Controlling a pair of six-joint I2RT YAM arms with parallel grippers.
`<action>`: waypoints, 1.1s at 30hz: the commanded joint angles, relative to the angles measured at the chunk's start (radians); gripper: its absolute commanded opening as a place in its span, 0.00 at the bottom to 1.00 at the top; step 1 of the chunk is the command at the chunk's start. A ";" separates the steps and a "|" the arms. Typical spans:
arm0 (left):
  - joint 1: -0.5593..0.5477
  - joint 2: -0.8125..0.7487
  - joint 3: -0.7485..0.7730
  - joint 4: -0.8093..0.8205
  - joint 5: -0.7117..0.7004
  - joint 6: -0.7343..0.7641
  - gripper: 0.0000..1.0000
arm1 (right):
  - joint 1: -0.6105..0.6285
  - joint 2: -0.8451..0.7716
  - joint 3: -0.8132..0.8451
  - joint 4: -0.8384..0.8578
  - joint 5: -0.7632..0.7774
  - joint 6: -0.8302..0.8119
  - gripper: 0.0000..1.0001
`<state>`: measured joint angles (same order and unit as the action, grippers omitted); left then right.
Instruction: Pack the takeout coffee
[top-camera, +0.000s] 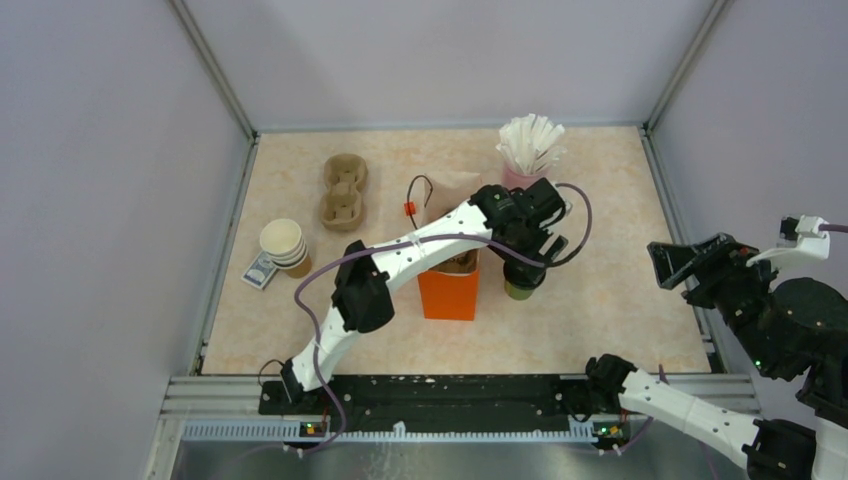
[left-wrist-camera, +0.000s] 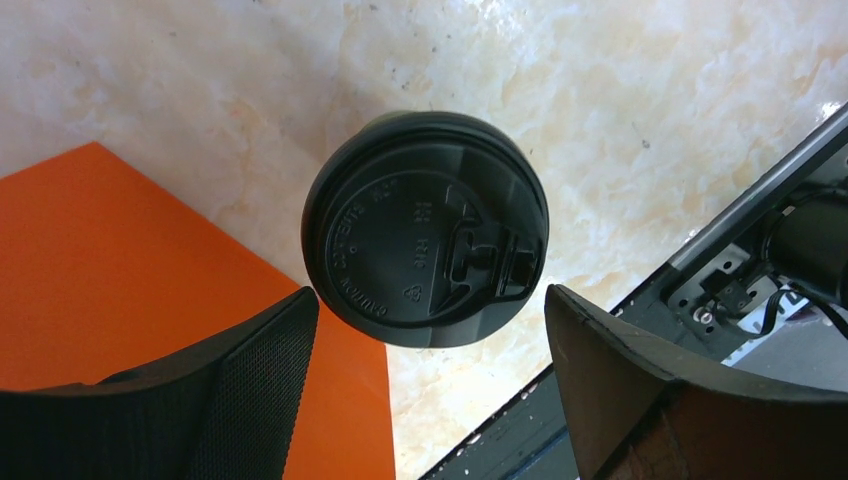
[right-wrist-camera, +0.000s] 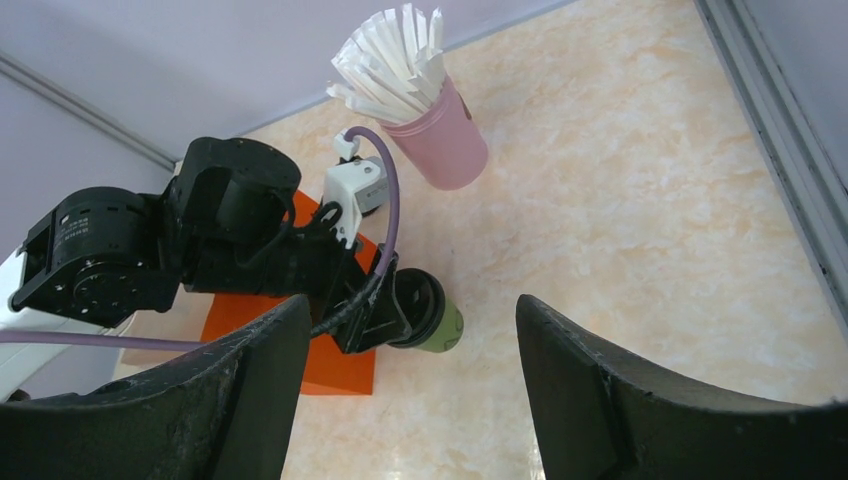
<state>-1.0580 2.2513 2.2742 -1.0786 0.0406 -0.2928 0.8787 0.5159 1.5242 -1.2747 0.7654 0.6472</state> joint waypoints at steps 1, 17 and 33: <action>0.003 -0.023 0.014 -0.038 0.010 0.014 0.88 | -0.006 -0.007 -0.006 -0.003 -0.003 -0.016 0.74; 0.001 0.001 -0.022 0.075 0.007 0.088 0.82 | -0.006 0.005 -0.001 0.017 -0.022 -0.058 0.74; 0.000 -0.054 -0.032 -0.042 0.058 0.049 0.68 | -0.006 -0.003 -0.005 0.017 -0.019 -0.056 0.74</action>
<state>-1.0542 2.2482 2.2459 -1.0294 0.0788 -0.2176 0.8787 0.5163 1.5185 -1.2720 0.7475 0.6090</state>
